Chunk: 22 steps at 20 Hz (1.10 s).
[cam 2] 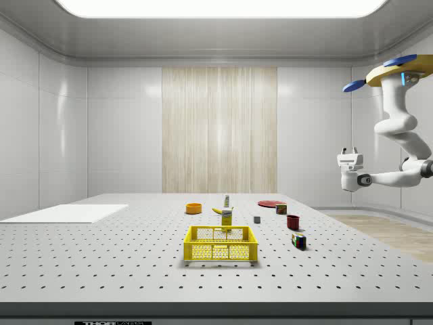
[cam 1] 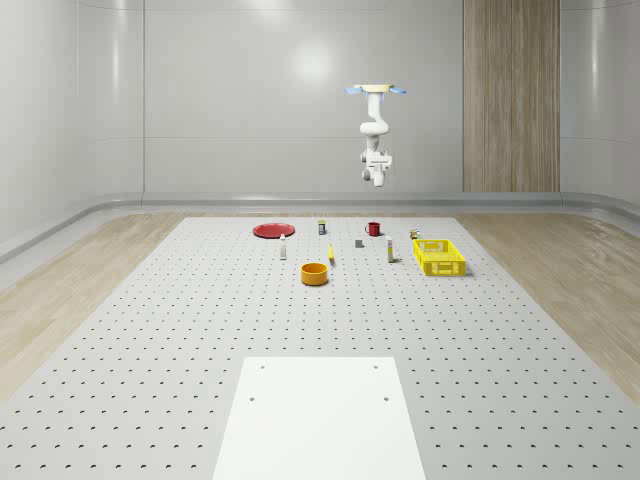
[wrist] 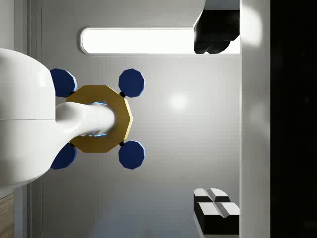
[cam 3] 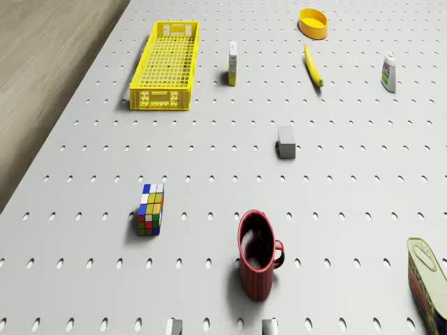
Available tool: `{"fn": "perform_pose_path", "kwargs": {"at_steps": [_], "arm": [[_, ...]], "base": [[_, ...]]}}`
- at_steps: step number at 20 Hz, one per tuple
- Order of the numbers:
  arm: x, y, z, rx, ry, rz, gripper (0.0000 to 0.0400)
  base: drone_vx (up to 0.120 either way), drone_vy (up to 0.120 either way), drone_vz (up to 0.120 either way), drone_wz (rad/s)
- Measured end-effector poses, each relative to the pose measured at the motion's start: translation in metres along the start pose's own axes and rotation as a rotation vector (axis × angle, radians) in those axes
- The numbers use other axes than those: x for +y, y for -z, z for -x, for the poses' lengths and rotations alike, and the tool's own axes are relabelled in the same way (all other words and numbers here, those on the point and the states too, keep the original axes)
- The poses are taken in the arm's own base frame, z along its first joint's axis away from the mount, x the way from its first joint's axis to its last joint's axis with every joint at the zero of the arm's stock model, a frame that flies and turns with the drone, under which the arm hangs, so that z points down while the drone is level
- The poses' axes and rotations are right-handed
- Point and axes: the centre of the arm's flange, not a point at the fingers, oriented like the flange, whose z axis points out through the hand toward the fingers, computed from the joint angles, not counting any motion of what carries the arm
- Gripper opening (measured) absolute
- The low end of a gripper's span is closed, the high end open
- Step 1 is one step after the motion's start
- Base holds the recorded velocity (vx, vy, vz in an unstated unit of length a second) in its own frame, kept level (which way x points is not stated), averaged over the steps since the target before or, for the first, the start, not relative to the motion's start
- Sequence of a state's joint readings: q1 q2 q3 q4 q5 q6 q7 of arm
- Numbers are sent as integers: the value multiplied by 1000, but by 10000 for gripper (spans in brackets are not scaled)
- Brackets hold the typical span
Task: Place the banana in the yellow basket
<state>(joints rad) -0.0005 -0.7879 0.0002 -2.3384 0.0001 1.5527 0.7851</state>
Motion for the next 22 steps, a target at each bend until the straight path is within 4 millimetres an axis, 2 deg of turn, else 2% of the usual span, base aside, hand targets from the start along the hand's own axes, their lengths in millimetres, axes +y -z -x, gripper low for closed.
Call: {"fn": "perform_pose_path", "kwargs": {"at_steps": [5, 11, 16, 22], "arm": [[3, 37, 3, 3, 0, -3, 400], [1, 71, 1, 6, 0, -6, 400], [0, 85, 0, 9, 0, -9, 400], [0, 91, 0, 12, 0, -12, 400]], "base": [[0, -32, 0, 0], [120, -120, 0, 0], [120, -120, 0, 0], [120, -120, 0, 0]]}}
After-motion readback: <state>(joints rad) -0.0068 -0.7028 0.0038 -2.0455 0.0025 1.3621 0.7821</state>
